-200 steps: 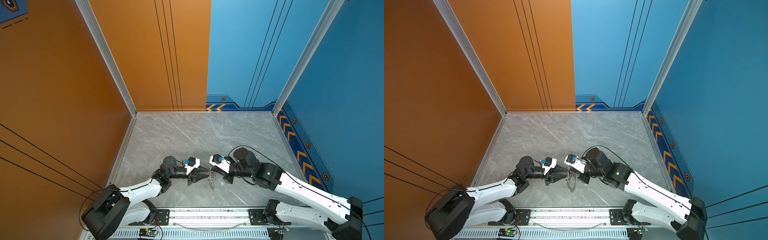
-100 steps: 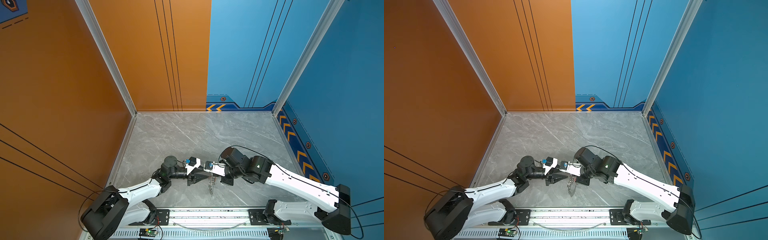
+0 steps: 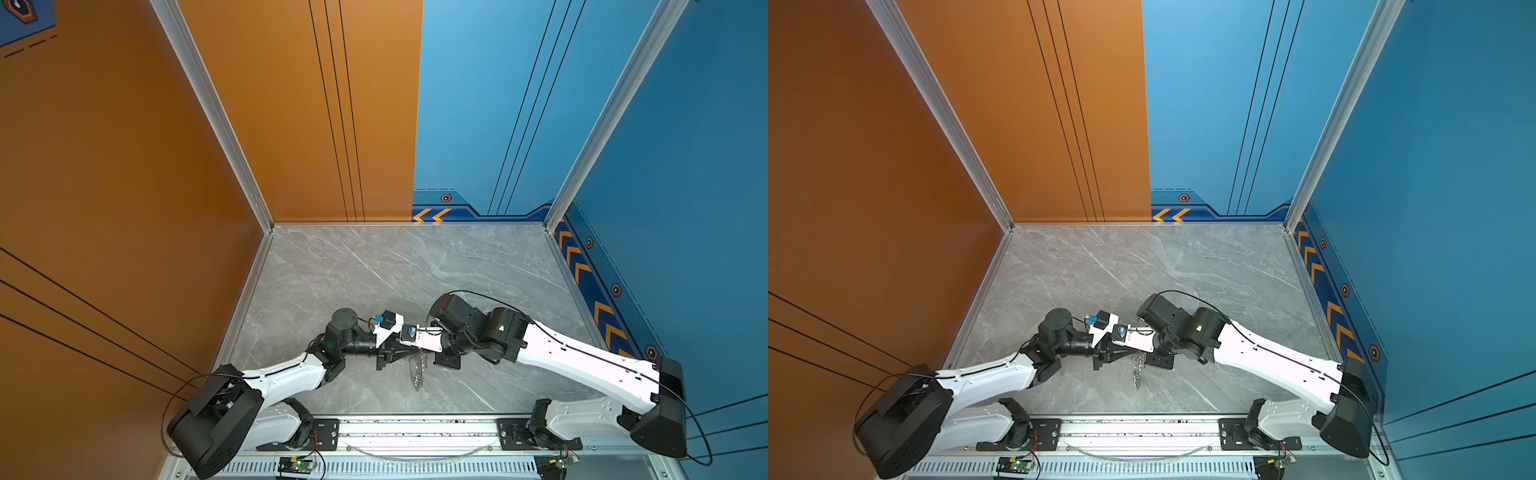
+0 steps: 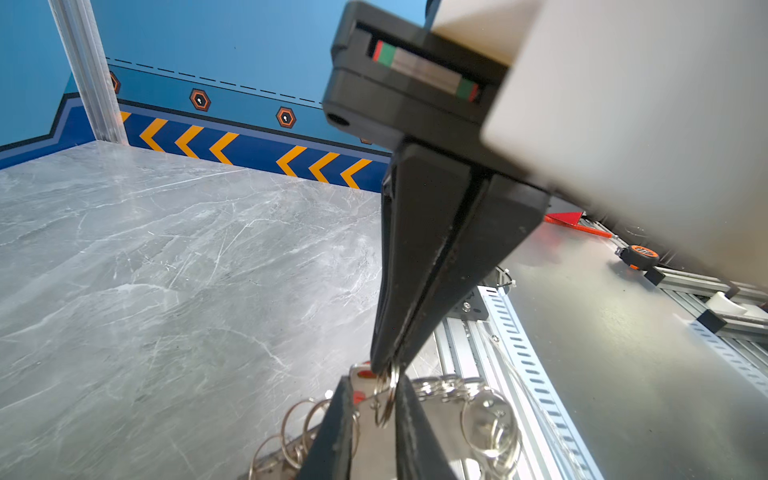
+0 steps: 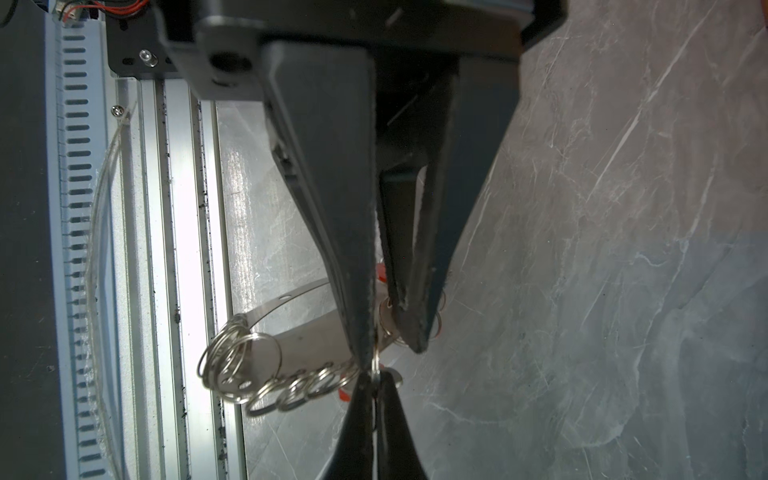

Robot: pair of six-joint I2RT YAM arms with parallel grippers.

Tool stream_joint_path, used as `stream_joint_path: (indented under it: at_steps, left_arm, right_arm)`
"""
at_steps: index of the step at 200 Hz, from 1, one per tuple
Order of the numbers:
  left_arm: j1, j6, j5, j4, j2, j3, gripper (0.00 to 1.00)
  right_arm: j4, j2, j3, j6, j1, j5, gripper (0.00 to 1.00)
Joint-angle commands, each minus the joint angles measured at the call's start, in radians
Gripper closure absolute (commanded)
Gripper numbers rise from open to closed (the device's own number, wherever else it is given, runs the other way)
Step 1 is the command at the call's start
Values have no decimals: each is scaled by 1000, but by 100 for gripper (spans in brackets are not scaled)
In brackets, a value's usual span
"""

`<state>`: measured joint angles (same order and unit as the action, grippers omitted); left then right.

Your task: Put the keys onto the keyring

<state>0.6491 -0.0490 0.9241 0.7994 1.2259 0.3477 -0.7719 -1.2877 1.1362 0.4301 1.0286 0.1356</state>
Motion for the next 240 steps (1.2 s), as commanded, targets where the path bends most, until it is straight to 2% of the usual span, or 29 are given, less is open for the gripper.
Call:
stream_joint_path:
  at_steps: [1,22,48,105,125,176,198,240]
  left_arm:
    - [10,9,28,-2,23,29,81]
    - [11,8,29,-2,26,31,79]
    - [11,7,34,-3,33,36,83]
    - [9,4,28,-2,38,39,100]
    - [6,5,9,-3,23,34,100]
    - [-2,19,-60,-3,-26,11,100]
    - [-3,17,-60,11,-34,3,100]
    - [-10,2,-65,44,-45,-10,100]
  right_arm:
    - [28,2,35,-11,5,1,100]
    - [37,7,34,-16,6,8,100]
    - [48,6,32,-16,5,9,100]
    - [90,19,16,-32,-4,18,100]
    - [118,38,-11,-44,-19,32,100]
    - [249,151,-148,-126,-102,121,82]
    - [314,190,-203,-177,-153,197,84]
    - [347,182,-243,-208,-159,216,86]
